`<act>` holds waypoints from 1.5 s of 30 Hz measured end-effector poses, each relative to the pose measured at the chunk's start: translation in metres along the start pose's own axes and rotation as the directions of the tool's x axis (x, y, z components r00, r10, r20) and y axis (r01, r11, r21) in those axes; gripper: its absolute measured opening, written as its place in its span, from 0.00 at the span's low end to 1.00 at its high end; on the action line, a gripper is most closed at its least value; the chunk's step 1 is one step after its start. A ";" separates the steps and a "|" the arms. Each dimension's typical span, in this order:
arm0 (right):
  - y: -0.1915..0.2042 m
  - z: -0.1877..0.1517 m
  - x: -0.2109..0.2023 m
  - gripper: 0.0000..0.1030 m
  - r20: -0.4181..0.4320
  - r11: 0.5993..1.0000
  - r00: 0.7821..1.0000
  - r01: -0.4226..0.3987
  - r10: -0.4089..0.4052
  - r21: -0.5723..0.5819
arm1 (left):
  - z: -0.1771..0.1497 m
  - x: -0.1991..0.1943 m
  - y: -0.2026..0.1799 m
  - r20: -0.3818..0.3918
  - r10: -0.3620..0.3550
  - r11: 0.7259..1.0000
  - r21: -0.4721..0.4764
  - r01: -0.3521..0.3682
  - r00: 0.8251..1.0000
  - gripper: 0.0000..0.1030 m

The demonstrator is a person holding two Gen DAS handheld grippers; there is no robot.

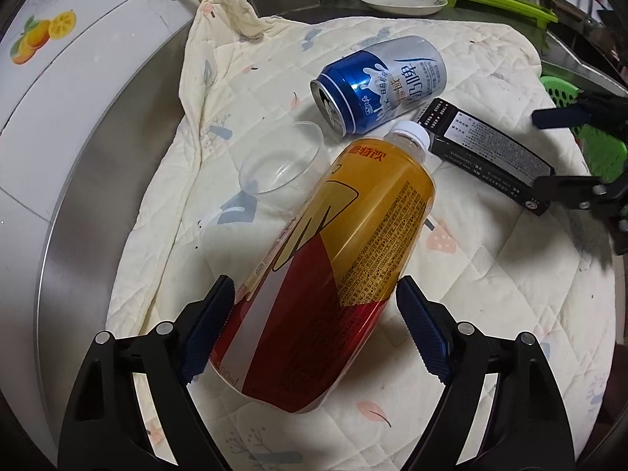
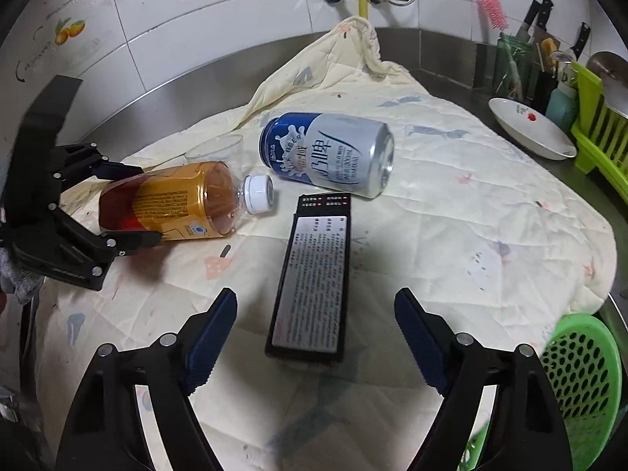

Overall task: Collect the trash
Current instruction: 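Grasp the black box with right gripper while left gripper grasps the orange-and-red bottle, then lift the black box with the right gripper while the left gripper lifts the bottle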

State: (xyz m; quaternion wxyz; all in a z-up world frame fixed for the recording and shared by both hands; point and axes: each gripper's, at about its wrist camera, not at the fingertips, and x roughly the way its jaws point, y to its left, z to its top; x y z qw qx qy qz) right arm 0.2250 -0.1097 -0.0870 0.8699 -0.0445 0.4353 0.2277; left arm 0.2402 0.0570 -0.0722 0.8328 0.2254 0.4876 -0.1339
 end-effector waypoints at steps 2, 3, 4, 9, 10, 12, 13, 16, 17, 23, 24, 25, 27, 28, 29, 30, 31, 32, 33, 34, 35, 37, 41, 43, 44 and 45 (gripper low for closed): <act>0.002 0.003 0.008 0.74 -0.007 1.000 1.000 0.005 -0.005 -0.003 | 0.000 -0.001 0.000 -0.004 -0.007 1.000 0.001 0.007 1.000 0.80; 0.002 0.005 0.013 0.72 -0.015 1.000 1.000 0.003 -0.003 -0.006 | 0.001 0.000 0.001 -0.005 -0.012 1.000 0.001 0.012 1.000 0.80; 0.003 0.006 0.017 0.70 -0.020 1.000 1.000 0.006 -0.006 -0.007 | 0.001 -0.001 0.002 -0.008 -0.019 1.000 -0.002 0.019 1.000 0.80; 0.005 0.007 0.035 0.61 -0.054 0.999 0.998 0.028 -0.029 -0.023 | 0.004 -0.003 0.002 -0.023 -0.035 0.999 0.008 0.035 0.999 0.80; 0.005 0.007 0.038 0.58 -0.060 0.999 0.998 0.031 -0.032 -0.027 | 0.005 -0.003 0.001 -0.024 -0.038 0.999 0.012 0.038 0.999 0.80; 0.006 0.006 0.042 0.54 -0.065 0.998 0.997 0.045 -0.047 -0.034 | 0.005 -0.003 0.001 -0.026 -0.040 0.999 0.015 0.040 0.999 0.80; 0.006 0.005 0.044 0.50 -0.067 0.998 0.996 0.048 -0.051 -0.038 | 0.005 -0.001 0.000 -0.028 -0.038 0.999 0.019 0.038 0.999 0.80; 0.006 0.002 0.043 0.43 -0.060 0.997 0.996 0.059 -0.062 -0.048 | 0.006 0.001 -0.002 -0.034 -0.036 0.999 0.038 0.037 0.999 0.80; 0.006 0.001 0.043 0.43 -0.061 0.997 0.996 0.058 -0.060 -0.045 | 0.007 0.002 -0.004 -0.037 -0.026 0.998 0.050 0.028 0.999 0.80; 0.002 -0.005 0.034 0.42 -0.056 0.999 0.998 0.039 -0.040 -0.024 | 0.010 0.008 -0.006 -0.043 -0.009 0.998 0.057 0.011 0.999 0.83; 0.002 -0.006 0.032 0.42 -0.053 0.999 0.998 0.035 -0.036 -0.019 | 0.010 0.009 -0.006 -0.041 -0.006 0.999 0.052 0.009 0.999 0.82; 0.001 -0.007 0.030 0.42 -0.051 0.999 0.998 0.031 -0.032 -0.015 | 0.010 0.008 -0.006 -0.038 -0.007 0.999 0.042 0.008 0.999 0.82; 0.000 -0.010 0.024 0.42 -0.044 1.000 0.999 0.027 -0.027 -0.005 | 0.010 0.008 -0.006 -0.031 -0.003 1.000 0.029 0.004 1.000 0.81; -0.001 -0.012 0.021 0.42 -0.041 1.000 0.999 0.022 -0.022 0.002 | 0.009 0.008 -0.007 -0.030 0.005 1.000 0.022 -0.004 1.000 0.81; -0.002 -0.013 0.018 0.42 -0.037 1.000 0.999 0.015 -0.015 0.013 | 0.008 0.008 -0.009 -0.028 0.013 1.000 0.018 -0.013 1.000 0.81; -0.003 -0.014 0.015 0.42 -0.034 1.000 0.999 0.012 -0.011 0.020 | 0.007 0.007 -0.011 -0.020 0.028 0.999 0.021 -0.027 0.999 0.81; -0.004 -0.016 0.011 0.42 -0.029 0.999 1.000 0.006 -0.005 0.032 | 0.006 0.006 -0.013 -0.017 0.038 0.999 0.021 -0.038 0.999 0.80; -0.005 -0.018 0.007 0.42 -0.024 0.999 1.000 0.000 0.001 0.041 | 0.006 0.006 -0.014 -0.018 0.044 0.999 0.015 -0.044 0.999 0.80; -0.007 -0.020 0.002 0.42 -0.018 0.999 1.000 -0.006 0.007 0.053 | 0.005 0.005 -0.014 -0.021 0.048 0.999 0.003 -0.048 0.999 0.79; -0.007 -0.021 -0.001 0.42 -0.015 0.998 1.000 -0.009 0.010 0.059 | 0.005 0.004 -0.014 -0.021 0.047 0.999 -0.007 -0.048 0.999 0.79; -0.009 -0.023 -0.005 0.42 -0.011 0.998 1.000 -0.011 0.012 0.065 | 0.004 0.003 -0.013 -0.024 0.043 0.999 -0.023 -0.043 0.999 0.79; -0.010 -0.028 -0.015 0.42 0.001 0.998 1.000 -0.004 0.004 0.067 | 0.002 -0.001 -0.013 -0.025 0.034 0.998 -0.044 -0.035 0.999 0.76; -0.016 -0.036 -0.031 0.42 0.019 0.996 1.000 -0.001 -0.001 0.088 | -0.003 -0.008 -0.016 -0.041 0.021 0.997 -0.076 -0.024 0.999 0.71; -0.021 -0.041 -0.039 0.42 0.027 0.995 1.000 0.004 -0.006 0.104 | -0.006 -0.011 -0.021 -0.040 0.019 0.997 -0.070 -0.022 0.999 0.71; -0.023 -0.043 -0.042 0.42 0.032 0.993 0.999 0.002 -0.005 0.114 | -0.007 -0.012 -0.023 -0.044 0.021 0.997 -0.068 -0.024 0.999 0.71; -0.025 -0.044 -0.044 0.42 0.035 0.993 0.999 0.001 -0.005 0.118 | -0.008 -0.012 -0.024 -0.049 0.021 0.997 -0.068 -0.024 0.999 0.71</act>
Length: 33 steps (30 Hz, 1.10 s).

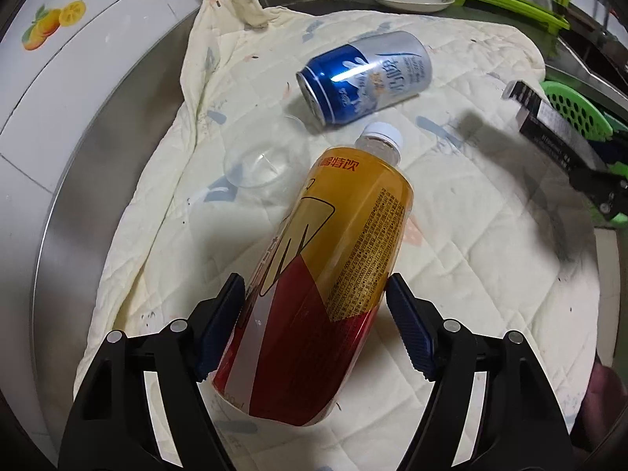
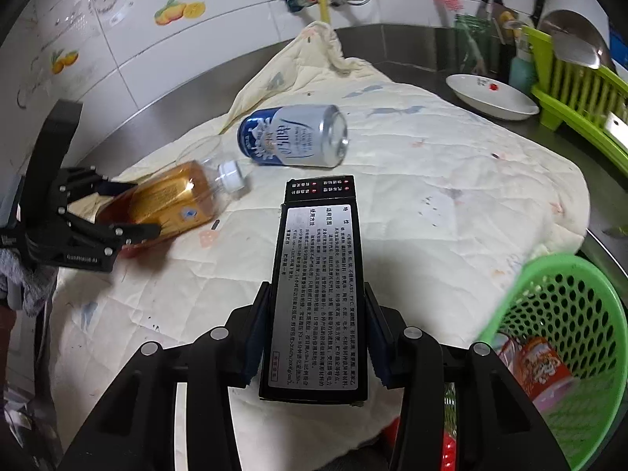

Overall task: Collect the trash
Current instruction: 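Lift the black box with the right gripper while the left gripper lifts the bottle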

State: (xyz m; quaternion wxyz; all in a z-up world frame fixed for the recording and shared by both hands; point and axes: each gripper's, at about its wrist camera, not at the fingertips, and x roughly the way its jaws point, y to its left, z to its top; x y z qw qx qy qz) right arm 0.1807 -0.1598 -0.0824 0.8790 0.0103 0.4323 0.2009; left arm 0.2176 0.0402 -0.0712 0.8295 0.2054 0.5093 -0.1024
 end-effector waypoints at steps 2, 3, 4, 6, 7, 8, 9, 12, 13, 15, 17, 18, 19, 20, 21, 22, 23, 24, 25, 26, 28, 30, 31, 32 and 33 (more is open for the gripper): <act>-0.004 -0.004 -0.007 0.42 0.009 1.000 1.000 -0.001 0.001 0.012 | 0.000 -0.001 -0.002 -0.014 0.005 1.000 -0.001 -0.005 1.000 0.71; -0.005 -0.005 -0.009 0.42 0.011 1.000 1.000 -0.001 0.001 0.014 | 0.001 -0.001 -0.002 -0.021 0.007 1.000 -0.004 -0.007 1.000 0.70; -0.007 -0.008 -0.014 0.42 0.015 1.000 1.000 0.006 -0.007 0.014 | 0.002 -0.001 -0.003 -0.027 0.011 1.000 -0.011 -0.011 1.000 0.70; -0.012 -0.011 -0.019 0.42 0.023 1.000 1.000 0.013 -0.014 0.022 | 0.002 -0.004 -0.004 -0.024 0.000 1.000 -0.019 -0.001 1.000 0.69; -0.017 -0.014 -0.023 0.42 0.027 0.999 1.000 0.014 -0.015 0.032 | 0.001 -0.004 -0.004 -0.023 -0.001 1.000 -0.023 0.001 1.000 0.68; -0.021 -0.016 -0.026 0.42 0.029 0.999 0.999 0.022 -0.023 0.037 | 0.001 -0.005 -0.004 -0.023 -0.003 0.999 -0.033 0.002 1.000 0.68; -0.024 -0.019 -0.029 0.42 0.032 0.999 0.999 0.031 -0.032 0.041 | 0.000 -0.005 -0.003 -0.022 -0.007 0.999 -0.043 0.007 1.000 0.67; -0.040 -0.028 -0.039 0.42 0.030 0.996 0.998 0.059 -0.061 0.064 | -0.004 -0.008 -0.005 -0.015 -0.020 0.998 -0.053 0.019 1.000 0.67; -0.047 -0.031 -0.041 0.42 0.028 0.995 0.997 0.070 -0.072 0.074 | -0.005 -0.008 -0.006 -0.014 -0.028 0.999 -0.044 0.027 1.000 0.67; -0.056 -0.035 -0.045 0.42 0.024 0.992 0.996 0.084 -0.086 0.091 | -0.006 -0.008 -0.009 -0.015 -0.022 0.999 -0.030 0.021 1.000 0.68; -0.065 -0.039 -0.049 0.42 0.023 0.990 0.995 0.099 -0.102 0.103 | -0.004 -0.008 -0.009 -0.030 -0.028 0.999 -0.034 0.027 0.999 0.68; -0.068 -0.041 -0.051 0.42 0.021 0.989 0.994 0.102 -0.105 0.109 | -0.003 -0.007 -0.008 -0.038 -0.032 0.999 -0.035 0.031 0.999 0.69; -0.070 -0.043 -0.052 0.42 0.021 0.988 0.994 0.104 -0.107 0.112 | -0.001 -0.006 -0.007 -0.045 -0.038 0.999 -0.033 0.036 0.998 0.69; -0.072 -0.044 -0.053 0.42 0.023 0.988 0.994 0.107 -0.110 0.116 | 0.000 -0.005 -0.007 -0.051 -0.037 0.999 -0.033 0.035 0.998 0.71; -0.073 -0.045 -0.054 0.42 0.024 0.987 0.993 0.108 -0.111 0.119 | 0.001 -0.002 -0.007 -0.062 -0.034 0.999 -0.026 0.033 0.997 0.72; -0.074 -0.046 -0.055 0.42 0.024 0.987 0.993 0.108 -0.111 0.122 | 0.002 0.000 -0.008 -0.068 -0.026 1.000 -0.014 0.025 0.997 0.73; -0.075 -0.047 -0.055 0.42 0.023 0.986 0.993 0.110 -0.114 0.122 | 0.004 0.002 -0.008 -0.074 -0.022 1.000 -0.008 0.021 0.997 0.73; -0.076 -0.048 -0.055 0.42 0.022 0.986 0.993 0.113 -0.116 0.123 | 0.004 0.004 -0.008 -0.079 -0.020 1.000 -0.003 0.019 0.997 0.75; -0.077 -0.049 -0.055 0.42 0.022 0.986 0.993 0.113 -0.116 0.126 | 0.005 0.006 -0.009 -0.084 -0.015 1.000 0.004 0.015 0.996 0.75; -0.077 -0.049 -0.055 0.42 0.022 0.985 0.993 0.113 -0.116 0.128 | 0.006 0.009 -0.009 -0.089 -0.008 1.000 0.008 0.009 0.996 0.75; -0.078 -0.051 -0.055 0.42 0.022 0.984 0.993 0.115 -0.119 0.133 | 0.008 0.013 -0.010 -0.096 0.003 1.000 0.017 -0.001 0.995 0.76; -0.079 -0.052 -0.055 0.42 0.020 0.984 0.992 0.117 -0.121 0.135 | 0.010 0.016 -0.012 -0.101 0.009 1.000 0.021 -0.007 0.995 0.76; -0.080 -0.053 -0.055 0.42 0.020 0.983 0.992 0.120 -0.124 0.137 | 0.011 0.018 -0.013 -0.106 0.009 1.000 0.024 -0.006 0.994 0.77; -0.081 -0.053 -0.055 0.42 0.018 0.983 0.992 0.120 -0.124 0.140 | 0.012 0.020 -0.014 -0.108 0.011 1.000 0.027 -0.008 0.994 0.78; -0.082 -0.053 -0.055 0.42 0.016 0.983 0.992 0.121 -0.124 0.142 | 0.014 0.023 -0.016 -0.110 0.016 0.999 0.030 -0.012 0.994 0.78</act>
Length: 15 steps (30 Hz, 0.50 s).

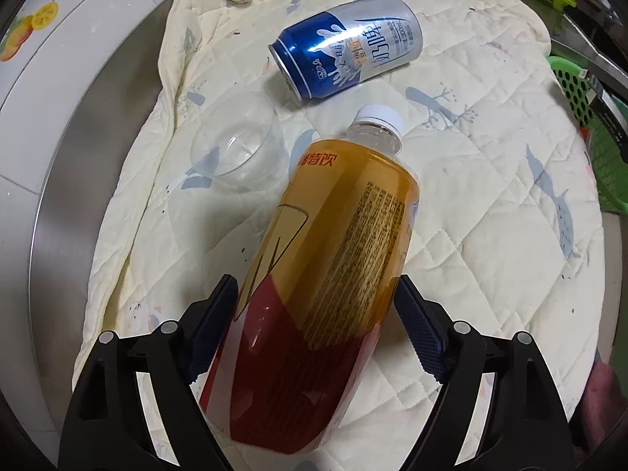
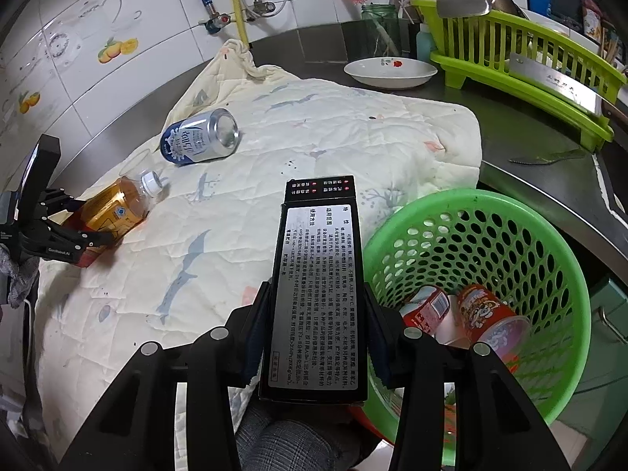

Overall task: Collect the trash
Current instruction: 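Lift the black box with the right gripper while the left gripper lifts the bottle, then drop the black box in the basket with right gripper while left drops the bottle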

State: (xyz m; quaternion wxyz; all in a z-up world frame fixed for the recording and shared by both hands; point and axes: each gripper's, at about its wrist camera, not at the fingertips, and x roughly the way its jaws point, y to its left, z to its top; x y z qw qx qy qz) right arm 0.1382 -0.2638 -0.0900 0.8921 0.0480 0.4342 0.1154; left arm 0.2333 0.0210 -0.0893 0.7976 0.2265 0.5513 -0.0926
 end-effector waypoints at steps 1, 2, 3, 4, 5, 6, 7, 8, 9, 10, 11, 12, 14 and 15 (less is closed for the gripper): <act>-0.001 0.000 0.000 0.42 0.000 1.000 1.000 0.003 -0.003 0.002 | 0.001 0.002 -0.002 -0.002 0.007 1.000 0.004 -0.007 1.000 0.78; -0.002 -0.001 0.000 0.42 0.000 1.000 1.000 0.004 -0.004 0.006 | 0.002 0.003 -0.004 -0.001 0.017 1.000 0.010 -0.017 1.000 0.78; -0.003 -0.001 0.000 0.42 0.000 1.000 1.000 0.006 -0.006 0.008 | 0.003 0.005 -0.005 0.001 0.026 1.000 0.013 -0.026 1.000 0.75; -0.005 -0.001 -0.001 0.42 0.001 1.000 1.000 0.009 -0.009 0.011 | 0.003 0.006 -0.007 0.007 0.041 0.999 0.017 -0.041 0.999 0.74; -0.006 -0.002 -0.001 0.42 0.000 1.000 1.000 0.010 -0.010 0.012 | 0.003 0.005 -0.007 0.012 0.046 0.999 0.019 -0.046 0.999 0.73; -0.008 -0.002 -0.002 0.42 0.001 1.000 1.000 0.014 -0.014 0.013 | 0.003 0.004 -0.008 0.019 0.051 0.998 0.021 -0.052 0.999 0.73; -0.011 -0.002 -0.004 0.42 0.002 1.000 1.000 0.019 -0.019 0.017 | 0.002 0.002 -0.008 0.025 0.057 0.998 0.020 -0.058 0.998 0.73; -0.014 -0.003 -0.005 0.42 0.002 1.000 1.000 0.022 -0.022 0.022 | 0.001 -0.001 -0.008 0.028 0.058 0.998 0.017 -0.059 0.998 0.72; -0.017 -0.003 -0.006 0.42 0.004 0.999 1.000 0.029 -0.029 0.027 | 0.000 -0.004 -0.009 0.034 0.053 0.998 0.013 -0.053 0.998 0.70; -0.021 -0.004 -0.007 0.42 0.006 0.999 0.999 0.035 -0.035 0.032 | -0.001 -0.009 -0.008 0.045 0.040 0.999 0.006 -0.040 0.998 0.69; -0.025 -0.004 -0.008 0.42 0.007 0.998 0.999 0.041 -0.042 0.039 | -0.002 -0.013 -0.009 0.050 0.035 0.999 -0.004 -0.035 0.998 0.68; -0.031 -0.005 -0.009 0.42 0.005 0.998 0.999 0.050 -0.050 0.047 | -0.002 -0.016 -0.008 0.054 0.029 1.000 -0.011 -0.029 0.998 0.67; -0.041 -0.007 -0.011 0.42 0.003 0.996 0.997 0.075 -0.075 0.058 | -0.002 -0.024 -0.008 0.072 0.014 1.000 -0.022 -0.012 0.997 0.66; -0.045 -0.007 -0.011 0.42 0.000 0.995 0.997 0.082 -0.083 0.063 | -0.002 -0.027 -0.008 0.079 0.008 1.000 -0.023 -0.006 0.997 0.66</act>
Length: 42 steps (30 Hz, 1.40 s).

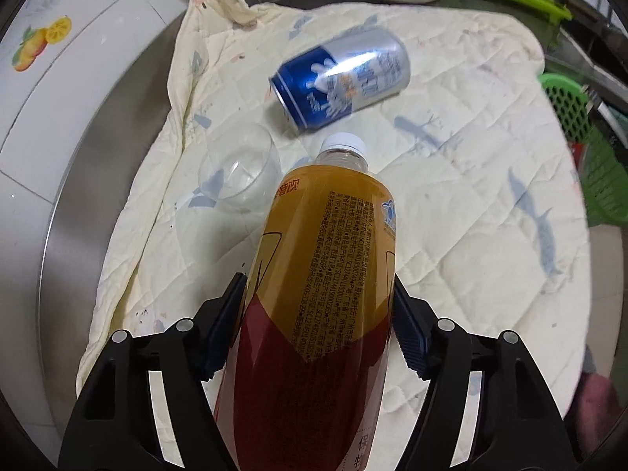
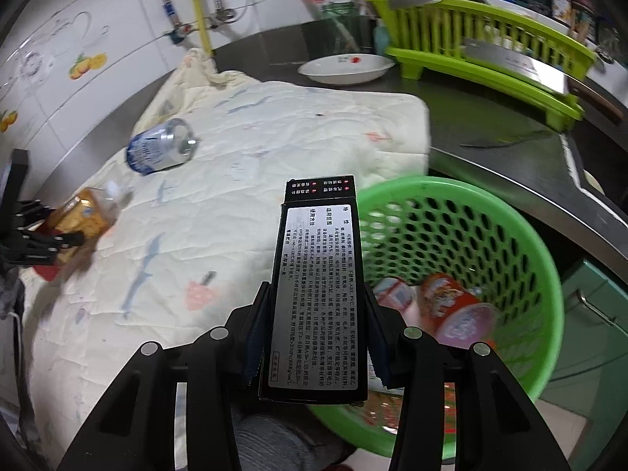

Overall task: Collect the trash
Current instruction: 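Drop the black box in the basket with right gripper while left drops the bottle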

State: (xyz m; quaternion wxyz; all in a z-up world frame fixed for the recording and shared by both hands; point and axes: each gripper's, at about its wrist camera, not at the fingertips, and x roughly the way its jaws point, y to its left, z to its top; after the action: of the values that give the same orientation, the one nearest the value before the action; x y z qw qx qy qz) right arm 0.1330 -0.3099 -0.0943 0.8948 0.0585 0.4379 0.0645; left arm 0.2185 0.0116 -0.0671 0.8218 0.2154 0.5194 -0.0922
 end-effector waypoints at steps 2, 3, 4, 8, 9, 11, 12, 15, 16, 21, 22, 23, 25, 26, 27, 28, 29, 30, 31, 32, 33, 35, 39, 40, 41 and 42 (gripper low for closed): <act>-0.013 -0.002 -0.001 0.42 -0.002 0.999 1.000 0.028 -0.028 0.021 | 0.000 -0.007 -0.001 0.019 -0.012 1.000 -0.009 0.012 1.000 0.66; -0.019 -0.002 -0.001 0.42 -0.005 0.999 0.999 0.040 -0.040 0.029 | 0.001 -0.009 -0.001 0.022 -0.018 1.000 -0.015 0.018 1.000 0.66; -0.028 -0.003 -0.001 0.42 -0.013 0.998 0.999 0.053 -0.052 0.044 | 0.001 -0.013 -0.002 0.029 -0.037 0.999 -0.022 0.037 0.999 0.66; -0.052 -0.005 -0.001 0.42 -0.020 0.992 0.995 0.094 -0.093 0.085 | 0.004 -0.025 -0.007 0.062 -0.078 0.996 -0.039 0.081 0.995 0.66; -0.057 -0.006 -0.001 0.44 -0.023 0.991 0.995 0.101 -0.100 0.093 | 0.005 -0.029 -0.010 0.071 -0.087 0.995 -0.040 0.090 0.994 0.66; -0.064 -0.007 -0.001 0.47 -0.025 0.989 0.995 0.103 -0.101 0.108 | 0.011 -0.038 -0.019 0.098 -0.117 0.992 -0.033 0.120 0.988 0.66; -0.068 -0.008 -0.001 0.47 -0.024 0.987 0.994 0.109 -0.107 0.114 | 0.014 -0.042 -0.025 0.110 -0.134 0.990 -0.033 0.138 0.985 0.66; -0.073 -0.011 -0.005 0.50 -0.018 0.987 0.995 0.105 -0.103 0.122 | 0.026 -0.050 -0.047 0.136 -0.187 0.982 -0.015 0.191 0.973 0.66; -0.073 -0.012 -0.008 0.53 -0.011 0.987 0.994 0.106 -0.105 0.121 | 0.029 -0.052 -0.056 0.143 -0.201 0.979 -0.009 0.204 0.969 0.66; -0.074 -0.013 -0.025 0.58 0.022 0.988 0.992 0.118 -0.121 0.103 | 0.051 -0.057 -0.108 0.162 -0.283 0.959 0.047 0.279 0.945 0.66; -0.074 -0.013 -0.031 0.60 0.034 0.988 0.991 0.123 -0.127 0.096 | 0.057 -0.057 -0.120 0.161 -0.303 0.953 0.058 0.298 0.939 0.66; -0.074 -0.013 -0.035 0.61 0.044 0.988 0.991 0.123 -0.127 0.098 | 0.062 -0.057 -0.132 0.159 -0.317 0.948 0.071 0.310 0.935 0.66; -0.077 -0.014 -0.046 0.66 0.071 0.987 0.989 0.119 -0.126 0.105 | 0.072 -0.055 -0.154 0.148 -0.342 0.939 0.084 0.333 0.928 0.66; -0.079 -0.015 -0.052 0.67 0.082 0.987 0.988 0.123 -0.131 0.106 | 0.077 -0.054 -0.166 0.140 -0.359 0.933 0.090 0.349 0.923 0.66; -0.081 -0.016 -0.058 0.68 0.093 0.986 0.986 0.126 -0.137 0.110 | 0.083 -0.052 -0.179 0.135 -0.365 0.930 0.099 0.354 0.921 0.66; -0.083 -0.017 -0.061 0.69 0.098 0.986 0.986 0.125 -0.136 0.113 | 0.086 -0.051 -0.188 0.131 -0.365 0.930 0.102 0.353 0.922 0.66; -0.086 -0.019 -0.066 0.69 0.104 0.986 0.986 0.122 -0.134 0.115 | 0.092 -0.048 -0.200 0.123 -0.374 0.926 0.106 0.362 0.919 0.66; -0.089 -0.021 -0.071 0.69 0.111 0.986 0.985 0.121 -0.134 0.117 | 0.097 -0.045 -0.211 0.114 -0.390 0.919 0.106 0.380 0.914 0.66; -0.092 -0.023 -0.074 0.69 0.117 0.986 0.984 0.120 -0.134 0.118 | 0.101 -0.043 -0.220 0.107 -0.397 0.916 0.102 0.387 0.911 0.66; -0.094 -0.025 -0.078 0.69 0.124 0.985 0.983 0.120 -0.136 0.121 | 0.104 -0.041 -0.228 0.102 -0.402 0.914 0.099 0.393 0.910 0.66; -0.098 -0.027 -0.082 0.71 0.132 0.984 0.981 0.122 -0.139 0.129 | 0.108 -0.038 -0.238 0.098 -0.411 0.910 0.098 0.402 0.906 0.66; -0.104 -0.032 -0.087 0.72 0.138 0.983 0.981 0.116 -0.136 0.143 | 0.117 -0.031 -0.261 0.077 -0.428 0.902 0.099 0.421 0.900 0.66; -0.117 -0.041 -0.094 0.73 0.148 0.979 0.979 0.113 -0.138 0.167 | 0.130 -0.020 -0.294 0.075 -0.442 0.896 0.093 0.435 0.894 0.67; -0.120 -0.044 -0.095 0.73 0.147 0.979 0.979 0.116 -0.142 0.170 | 0.133 -0.017 -0.299 0.073 -0.449 0.893 0.086 0.442 0.891 0.67; -0.123 -0.046 -0.095 0.73 0.145 0.978 0.979 0.118 -0.144 0.170 | 0.135 -0.014 -0.303 0.070 -0.456 0.889 0.080 0.451 0.887 0.67; -0.125 -0.048 -0.096 0.73 0.145 0.978 0.978 0.121 -0.147 0.172 | 0.136 -0.011 -0.307 0.069 -0.460 0.887 0.073 0.456 0.885 0.67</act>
State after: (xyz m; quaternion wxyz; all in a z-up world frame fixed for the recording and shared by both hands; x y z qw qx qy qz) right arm 0.0444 -0.4470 -0.0696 0.9211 0.1062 0.3728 -0.0368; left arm 0.2093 -0.3241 -0.0861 0.7918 0.1050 0.5176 -0.3068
